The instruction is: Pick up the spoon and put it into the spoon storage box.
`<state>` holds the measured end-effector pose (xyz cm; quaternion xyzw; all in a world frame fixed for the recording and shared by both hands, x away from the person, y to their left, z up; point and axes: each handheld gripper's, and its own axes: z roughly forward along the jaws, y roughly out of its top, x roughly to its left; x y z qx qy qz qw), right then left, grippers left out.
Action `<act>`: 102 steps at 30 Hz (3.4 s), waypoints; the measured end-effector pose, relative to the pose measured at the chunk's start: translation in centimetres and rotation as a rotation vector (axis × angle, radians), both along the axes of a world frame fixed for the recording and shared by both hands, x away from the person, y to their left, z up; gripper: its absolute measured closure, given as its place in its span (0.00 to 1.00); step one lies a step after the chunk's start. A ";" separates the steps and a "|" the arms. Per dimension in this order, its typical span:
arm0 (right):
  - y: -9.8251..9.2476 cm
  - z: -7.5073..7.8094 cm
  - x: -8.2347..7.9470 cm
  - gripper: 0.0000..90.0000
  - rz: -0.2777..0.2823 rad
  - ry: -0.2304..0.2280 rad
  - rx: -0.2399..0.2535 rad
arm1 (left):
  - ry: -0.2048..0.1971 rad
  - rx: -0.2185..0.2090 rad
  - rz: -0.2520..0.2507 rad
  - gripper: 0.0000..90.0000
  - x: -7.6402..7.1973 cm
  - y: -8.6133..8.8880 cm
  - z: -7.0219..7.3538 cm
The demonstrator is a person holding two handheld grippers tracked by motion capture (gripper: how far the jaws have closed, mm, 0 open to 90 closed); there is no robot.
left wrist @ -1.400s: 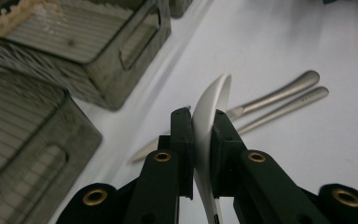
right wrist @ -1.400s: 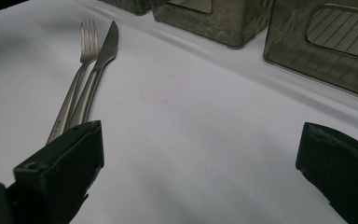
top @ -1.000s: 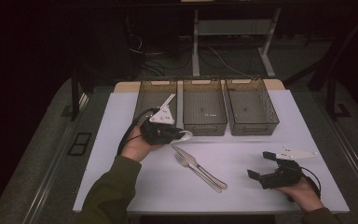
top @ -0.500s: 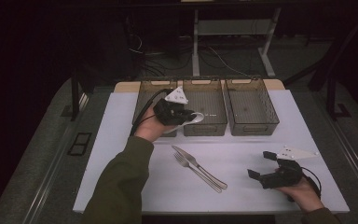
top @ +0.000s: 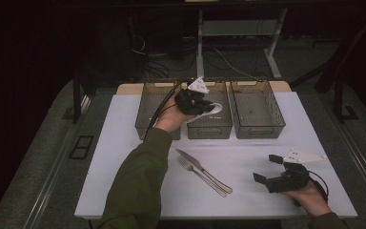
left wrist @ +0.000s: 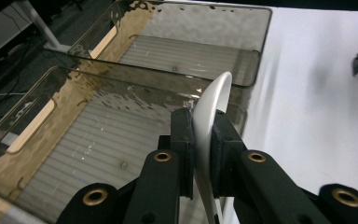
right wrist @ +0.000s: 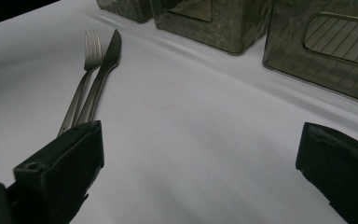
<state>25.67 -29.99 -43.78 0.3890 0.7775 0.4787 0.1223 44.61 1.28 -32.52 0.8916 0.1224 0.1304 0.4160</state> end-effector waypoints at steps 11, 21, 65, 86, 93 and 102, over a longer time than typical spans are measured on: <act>-0.1 0.1 0.0 0.01 0.003 0.001 0.011 | 0.025 0.041 -0.016 0.90 2.1 -2.8 -2.4; -0.1 0.2 0.0 0.01 0.006 0.000 0.014 | 0.055 0.096 -0.023 0.90 2.4 -3.2 -4.2; -0.1 0.1 0.0 0.01 0.000 0.001 0.003 | 0.104 -0.103 0.063 0.34 -7.0 3.4 -2.7; -0.1 0.1 0.0 0.01 0.001 0.002 0.008 | 0.111 -0.166 0.147 0.18 -12.5 8.0 -5.6; -0.1 0.2 -0.1 0.01 0.010 -0.002 0.015 | 0.118 -0.176 0.160 0.16 -13.9 9.8 -6.6; -0.1 0.4 -0.1 0.01 0.013 -0.004 0.025 | 0.128 -0.178 0.197 0.09 -16.0 11.6 -8.3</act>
